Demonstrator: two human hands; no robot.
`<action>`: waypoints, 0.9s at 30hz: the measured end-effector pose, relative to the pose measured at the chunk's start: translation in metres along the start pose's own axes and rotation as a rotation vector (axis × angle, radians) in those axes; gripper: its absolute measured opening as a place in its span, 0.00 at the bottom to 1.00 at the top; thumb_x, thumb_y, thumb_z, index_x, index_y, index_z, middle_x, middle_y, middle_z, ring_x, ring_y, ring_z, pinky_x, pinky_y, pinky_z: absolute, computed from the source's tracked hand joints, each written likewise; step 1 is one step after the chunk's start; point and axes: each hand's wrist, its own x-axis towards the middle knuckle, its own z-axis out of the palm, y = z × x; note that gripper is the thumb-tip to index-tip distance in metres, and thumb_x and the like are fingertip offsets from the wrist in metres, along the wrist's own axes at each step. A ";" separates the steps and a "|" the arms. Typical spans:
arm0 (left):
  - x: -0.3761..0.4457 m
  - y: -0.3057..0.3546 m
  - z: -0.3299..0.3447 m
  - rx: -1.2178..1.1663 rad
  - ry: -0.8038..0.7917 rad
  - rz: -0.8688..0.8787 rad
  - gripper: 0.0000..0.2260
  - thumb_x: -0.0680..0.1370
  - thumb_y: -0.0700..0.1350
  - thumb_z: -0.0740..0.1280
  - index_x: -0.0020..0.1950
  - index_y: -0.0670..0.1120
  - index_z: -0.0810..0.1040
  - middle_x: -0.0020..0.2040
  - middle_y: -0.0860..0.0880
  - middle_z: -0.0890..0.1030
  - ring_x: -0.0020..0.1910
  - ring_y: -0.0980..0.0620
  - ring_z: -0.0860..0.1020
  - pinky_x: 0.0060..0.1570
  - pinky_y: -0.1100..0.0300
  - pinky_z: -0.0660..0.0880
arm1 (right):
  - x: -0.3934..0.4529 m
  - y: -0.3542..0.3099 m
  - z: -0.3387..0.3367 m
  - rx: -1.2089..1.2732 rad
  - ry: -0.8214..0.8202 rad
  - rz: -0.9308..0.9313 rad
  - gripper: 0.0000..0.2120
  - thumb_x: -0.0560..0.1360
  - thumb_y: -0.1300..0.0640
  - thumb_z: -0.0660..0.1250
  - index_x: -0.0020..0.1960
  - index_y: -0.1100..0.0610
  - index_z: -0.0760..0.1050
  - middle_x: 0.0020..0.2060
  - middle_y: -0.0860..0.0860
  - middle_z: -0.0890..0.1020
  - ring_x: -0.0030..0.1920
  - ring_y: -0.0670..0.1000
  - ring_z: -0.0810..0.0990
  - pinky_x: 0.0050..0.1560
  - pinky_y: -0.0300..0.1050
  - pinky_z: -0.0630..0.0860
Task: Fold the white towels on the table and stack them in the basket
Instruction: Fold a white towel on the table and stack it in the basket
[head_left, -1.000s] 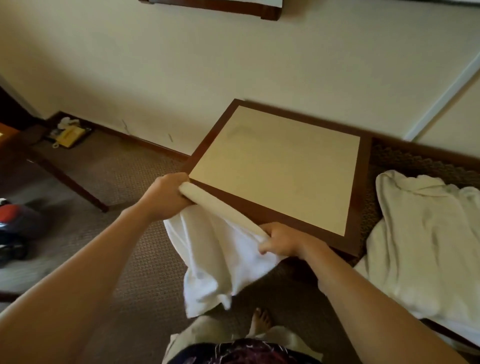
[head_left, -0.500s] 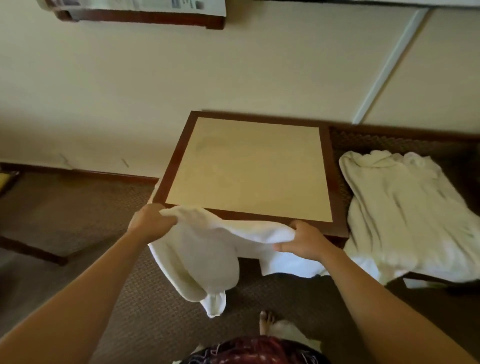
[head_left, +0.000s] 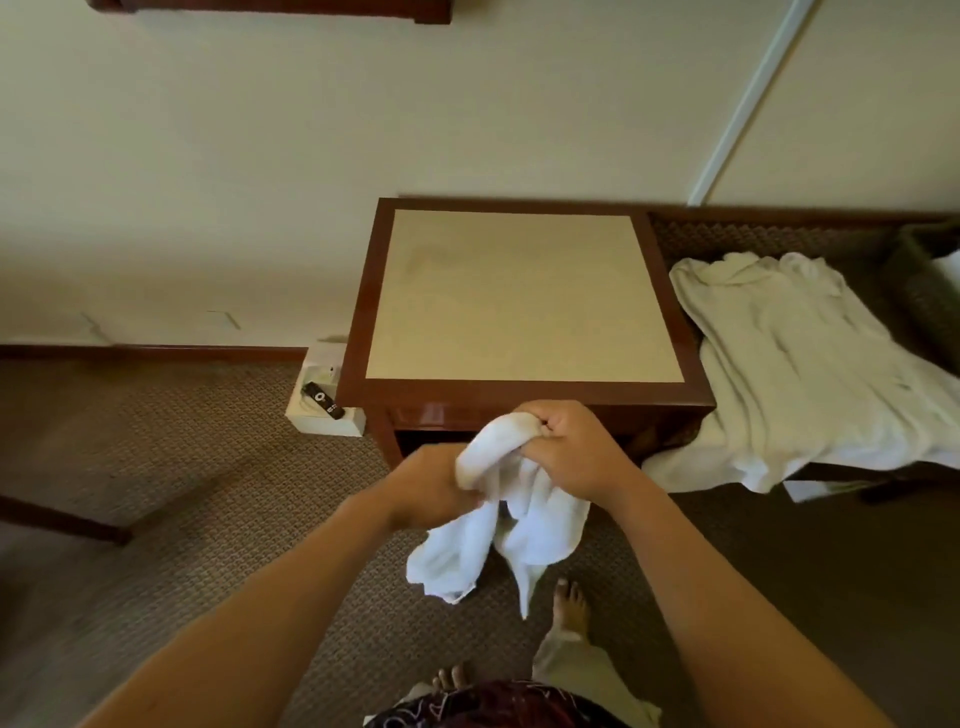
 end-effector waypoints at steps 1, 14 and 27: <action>-0.003 -0.009 0.011 -0.003 -0.015 -0.030 0.11 0.77 0.47 0.72 0.59 0.53 0.79 0.50 0.58 0.81 0.50 0.54 0.79 0.49 0.56 0.75 | -0.007 -0.007 -0.004 0.086 0.046 -0.001 0.09 0.69 0.63 0.64 0.44 0.59 0.83 0.40 0.57 0.85 0.43 0.58 0.83 0.42 0.50 0.77; 0.007 0.033 0.011 0.331 -0.089 0.170 0.15 0.80 0.46 0.68 0.35 0.56 0.71 0.40 0.54 0.75 0.42 0.51 0.75 0.43 0.53 0.73 | -0.050 0.017 0.012 -0.334 -0.254 0.339 0.59 0.72 0.51 0.79 0.81 0.39 0.33 0.47 0.50 0.84 0.36 0.45 0.80 0.38 0.44 0.79; -0.016 -0.040 0.040 0.301 -0.149 -0.089 0.11 0.83 0.56 0.60 0.55 0.54 0.79 0.53 0.53 0.82 0.54 0.49 0.79 0.55 0.47 0.76 | -0.059 -0.032 -0.023 0.245 0.119 0.065 0.02 0.74 0.61 0.76 0.45 0.57 0.84 0.37 0.57 0.82 0.39 0.51 0.79 0.43 0.45 0.74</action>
